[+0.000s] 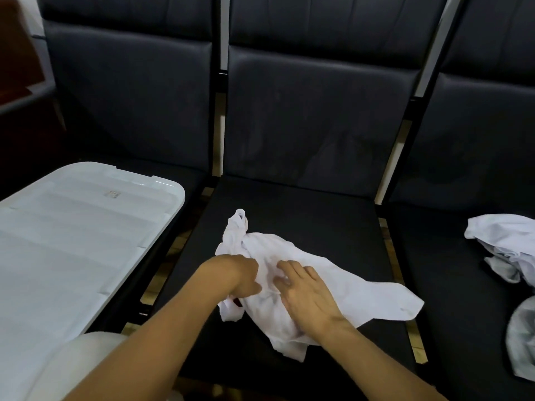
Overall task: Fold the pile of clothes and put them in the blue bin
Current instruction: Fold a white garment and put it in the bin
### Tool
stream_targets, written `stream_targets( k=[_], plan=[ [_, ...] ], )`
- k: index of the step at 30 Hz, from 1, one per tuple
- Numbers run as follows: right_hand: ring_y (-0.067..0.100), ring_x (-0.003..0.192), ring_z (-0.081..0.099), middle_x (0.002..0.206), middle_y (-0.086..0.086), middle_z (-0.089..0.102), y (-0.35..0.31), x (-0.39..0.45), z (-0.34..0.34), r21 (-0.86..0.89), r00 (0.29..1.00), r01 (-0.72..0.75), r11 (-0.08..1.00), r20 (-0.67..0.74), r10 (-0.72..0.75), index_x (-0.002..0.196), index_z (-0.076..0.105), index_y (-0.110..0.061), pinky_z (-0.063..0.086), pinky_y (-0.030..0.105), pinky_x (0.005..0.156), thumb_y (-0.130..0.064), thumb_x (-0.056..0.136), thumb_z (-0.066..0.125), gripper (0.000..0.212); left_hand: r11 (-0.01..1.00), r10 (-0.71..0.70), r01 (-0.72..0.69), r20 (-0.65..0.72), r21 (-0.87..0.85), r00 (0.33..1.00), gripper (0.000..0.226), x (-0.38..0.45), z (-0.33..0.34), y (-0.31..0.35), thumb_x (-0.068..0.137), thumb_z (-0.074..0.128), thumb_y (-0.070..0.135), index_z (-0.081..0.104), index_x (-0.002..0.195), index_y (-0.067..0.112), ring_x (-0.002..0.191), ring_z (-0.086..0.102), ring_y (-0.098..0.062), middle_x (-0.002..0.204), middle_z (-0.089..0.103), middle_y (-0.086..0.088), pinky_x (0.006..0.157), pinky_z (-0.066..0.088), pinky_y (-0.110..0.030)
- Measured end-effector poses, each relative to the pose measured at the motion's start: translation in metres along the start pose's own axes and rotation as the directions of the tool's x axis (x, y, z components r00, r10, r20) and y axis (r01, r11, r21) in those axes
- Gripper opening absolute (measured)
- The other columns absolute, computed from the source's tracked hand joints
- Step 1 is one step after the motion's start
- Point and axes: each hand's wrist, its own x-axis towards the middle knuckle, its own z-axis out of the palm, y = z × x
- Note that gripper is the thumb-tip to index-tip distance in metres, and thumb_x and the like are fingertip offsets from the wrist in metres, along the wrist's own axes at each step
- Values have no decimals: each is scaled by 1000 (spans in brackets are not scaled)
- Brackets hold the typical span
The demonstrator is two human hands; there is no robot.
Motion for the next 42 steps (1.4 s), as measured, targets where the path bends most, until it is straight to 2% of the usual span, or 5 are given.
stream_targets(
  k=[6,13,18,31,42],
  plan=[
    [12,53,47,56,4,53,-1,21,-39,814,826,-411,410,143,545,65,55,-4,39,31,54,-18,96,56,34,936,175,-183,-54,-302,983,49,-10,-7,6,96,50,53,69,101,8,81,69,-18,87,72,-3,83,53,-31],
    [16,75,73,91,11,68,14,22,-123,908,678,94,-409,243,694,114,52,-15,57,27,68,-4,99,51,18,524,-86,-572,-707,-631,701,5,-20,-19,24,90,63,7,65,95,7,78,71,-18,85,73,-7,82,60,-37],
    [21,98,73,107,11,73,14,11,-143,961,792,41,-272,135,596,117,66,-12,59,29,83,-5,103,39,31,160,-62,-681,-696,-714,715,10,-34,-20,37,96,52,0,58,104,3,85,70,-23,99,66,-19,77,62,-32],
    [5,107,66,117,-5,70,20,3,-170,864,852,-19,502,-249,460,126,66,-21,56,29,94,-16,95,63,32,263,-222,-846,-883,-463,414,16,-42,-19,52,99,52,9,59,90,-2,85,64,-32,86,65,-16,77,56,-45],
    [19,67,73,81,8,76,23,-2,-164,364,774,-3,931,-588,233,98,77,-7,61,32,65,-15,84,71,17,351,-56,-786,-849,-509,525,18,-36,-9,64,87,73,20,62,101,14,88,66,-9,92,67,5,77,57,-20]
  ],
)
